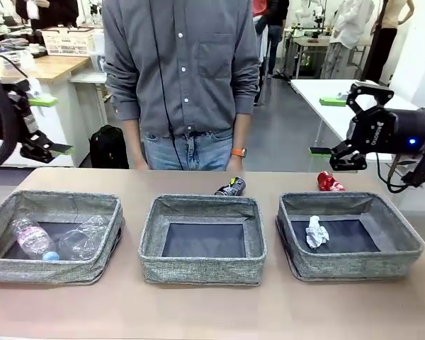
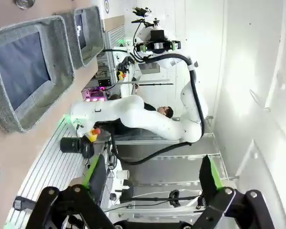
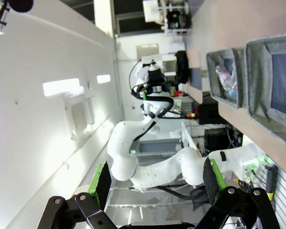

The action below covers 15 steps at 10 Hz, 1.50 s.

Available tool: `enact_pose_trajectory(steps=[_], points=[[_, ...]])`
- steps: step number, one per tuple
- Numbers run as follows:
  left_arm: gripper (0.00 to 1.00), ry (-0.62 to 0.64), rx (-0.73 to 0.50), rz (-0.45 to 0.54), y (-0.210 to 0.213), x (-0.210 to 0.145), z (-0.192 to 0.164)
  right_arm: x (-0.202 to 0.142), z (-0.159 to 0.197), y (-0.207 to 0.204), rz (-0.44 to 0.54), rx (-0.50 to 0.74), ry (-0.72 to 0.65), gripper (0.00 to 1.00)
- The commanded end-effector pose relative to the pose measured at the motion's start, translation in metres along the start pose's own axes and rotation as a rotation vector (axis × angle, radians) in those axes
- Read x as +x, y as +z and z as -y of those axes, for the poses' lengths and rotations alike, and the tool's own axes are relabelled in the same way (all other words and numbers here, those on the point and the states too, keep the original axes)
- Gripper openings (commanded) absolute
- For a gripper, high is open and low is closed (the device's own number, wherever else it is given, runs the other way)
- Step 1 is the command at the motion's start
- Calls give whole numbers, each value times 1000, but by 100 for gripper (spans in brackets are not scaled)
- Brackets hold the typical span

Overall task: Sort the waste into the appropriate baskets.
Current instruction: Place the picked waste into the Fabric basket indicated by the person, then pick up the waste item pointed out by the person.

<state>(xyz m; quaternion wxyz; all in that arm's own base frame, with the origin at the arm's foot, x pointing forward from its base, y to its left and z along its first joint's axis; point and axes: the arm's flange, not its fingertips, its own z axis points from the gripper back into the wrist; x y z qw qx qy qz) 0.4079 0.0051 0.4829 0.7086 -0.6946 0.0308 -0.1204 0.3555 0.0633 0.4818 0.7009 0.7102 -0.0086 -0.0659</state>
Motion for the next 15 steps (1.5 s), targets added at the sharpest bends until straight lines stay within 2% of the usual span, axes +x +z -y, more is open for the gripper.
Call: enact_pose_trajectory(steps=[1,15], points=[[100,-50,162,-33,-24,-1,26,-1,-1,0,-4,-4,4,100],[100,-50,162,-33,-24,-1,26,-1,-1,0,-4,-4,4,100]])
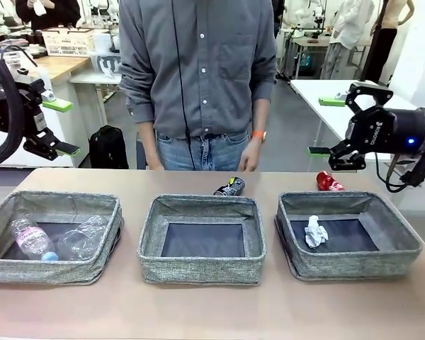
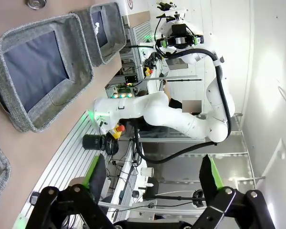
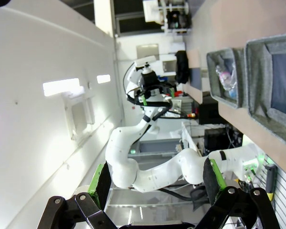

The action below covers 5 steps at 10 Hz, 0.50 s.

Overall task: Sort the waste into the appropriate baskets.
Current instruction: Pick up the waste item pointed out by the person.

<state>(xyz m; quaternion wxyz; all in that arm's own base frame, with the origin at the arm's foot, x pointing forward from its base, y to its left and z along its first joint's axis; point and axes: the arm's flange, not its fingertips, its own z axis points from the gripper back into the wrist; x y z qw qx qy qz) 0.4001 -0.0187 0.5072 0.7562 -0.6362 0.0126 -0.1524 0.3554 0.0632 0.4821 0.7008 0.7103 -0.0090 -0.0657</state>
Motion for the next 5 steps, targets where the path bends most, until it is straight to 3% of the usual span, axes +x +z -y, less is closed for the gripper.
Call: enact_pose_trajectory(steps=[1,5], points=[[100,6,7,-3,0,-2,1,-1,0,0,-5,-4,3,100],[100,6,7,-3,0,-2,1,-1,0,0,-5,-4,3,100]])
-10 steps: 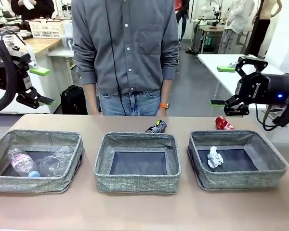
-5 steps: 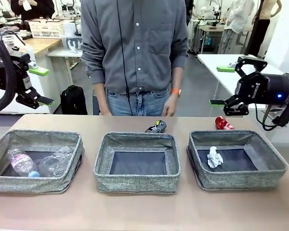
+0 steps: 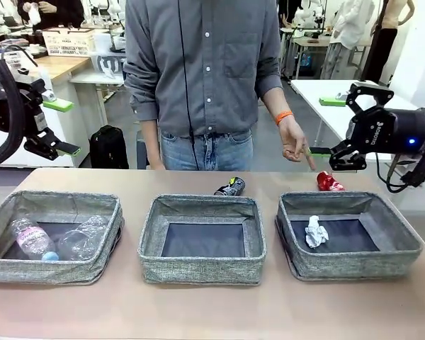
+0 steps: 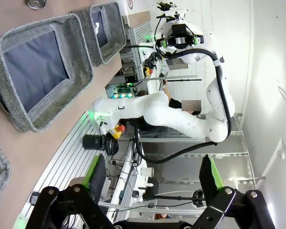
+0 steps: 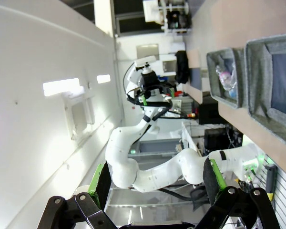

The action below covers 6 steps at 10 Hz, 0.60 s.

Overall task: Sort the waste into the appropriate baskets.
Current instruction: Pick up the waste item pointed out by the person.

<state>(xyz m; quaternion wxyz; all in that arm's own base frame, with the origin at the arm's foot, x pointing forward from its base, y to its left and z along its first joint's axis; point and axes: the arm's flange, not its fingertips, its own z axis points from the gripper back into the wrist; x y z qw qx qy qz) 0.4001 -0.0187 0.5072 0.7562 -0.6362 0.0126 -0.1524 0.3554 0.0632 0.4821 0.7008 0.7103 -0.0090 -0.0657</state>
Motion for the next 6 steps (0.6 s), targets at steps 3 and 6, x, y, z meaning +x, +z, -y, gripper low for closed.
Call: enact_pose_trajectory(steps=[3,6], points=[[100,6,7,-3,0,-2,1,-1,0,0,-5,-4,3,100],[100,6,7,-3,0,-2,1,23,-33,-39,178,-1420,655,100]])
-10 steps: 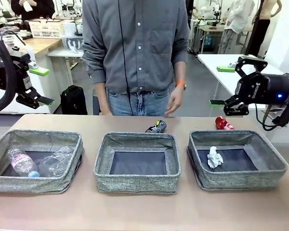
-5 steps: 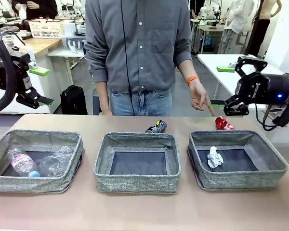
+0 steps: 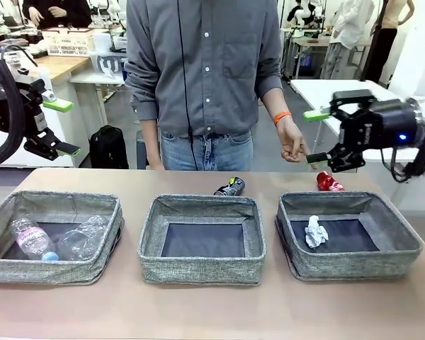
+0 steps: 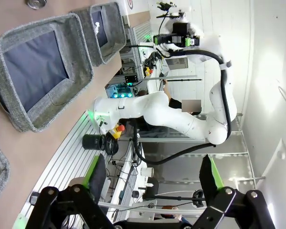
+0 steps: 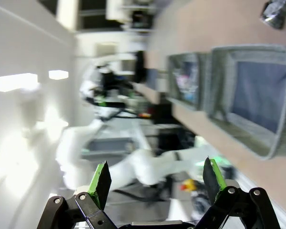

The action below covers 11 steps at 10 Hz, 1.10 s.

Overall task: Sort the waste into the appropriate baskets.
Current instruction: Pick up the waste item pointed out by the person.

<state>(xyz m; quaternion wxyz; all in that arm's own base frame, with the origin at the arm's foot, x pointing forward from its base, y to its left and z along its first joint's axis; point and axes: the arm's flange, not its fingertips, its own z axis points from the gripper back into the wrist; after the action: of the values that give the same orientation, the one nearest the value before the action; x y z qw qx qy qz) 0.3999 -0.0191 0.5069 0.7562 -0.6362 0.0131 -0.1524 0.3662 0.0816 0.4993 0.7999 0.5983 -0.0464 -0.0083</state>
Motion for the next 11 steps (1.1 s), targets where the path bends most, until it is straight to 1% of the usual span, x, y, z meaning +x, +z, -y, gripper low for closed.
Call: enact_pose_trajectory(steps=[1,2,3,4,5,6,7,8,9,10,11], points=[[100,5,7,-2,0,-1,1,28,-29,-13,-31,-1339,598,100],[100,5,7,-2,0,-1,1,30,-36,-4,-82,-1495,623,100],[100,5,7,-2,0,-1,1,23,-38,3,-154,-1545,651,100],[100,5,7,-2,0,-1,1,18,-32,11,-195,-1593,661,100],[100,5,7,-2,0,-1,1,14,-28,16,-174,-1632,665,100],[100,5,7,-2,0,-1,1,8,-26,20,-138,-1643,680,100],[100,5,7,-2,0,-1,1,6,-23,23,-74,-1663,654,100],[100,5,7,-2,0,-1,1,9,-25,28,140,-1685,541,100],[100,5,7,-2,0,-1,1,14,-30,26,-270,-1096,419,100],[100,5,7,-2,0,-1,1,14,-30,26,-270,-1096,419,100],[100,5,7,-2,0,-1,1,11,-33,30,-223,-1241,502,100]])
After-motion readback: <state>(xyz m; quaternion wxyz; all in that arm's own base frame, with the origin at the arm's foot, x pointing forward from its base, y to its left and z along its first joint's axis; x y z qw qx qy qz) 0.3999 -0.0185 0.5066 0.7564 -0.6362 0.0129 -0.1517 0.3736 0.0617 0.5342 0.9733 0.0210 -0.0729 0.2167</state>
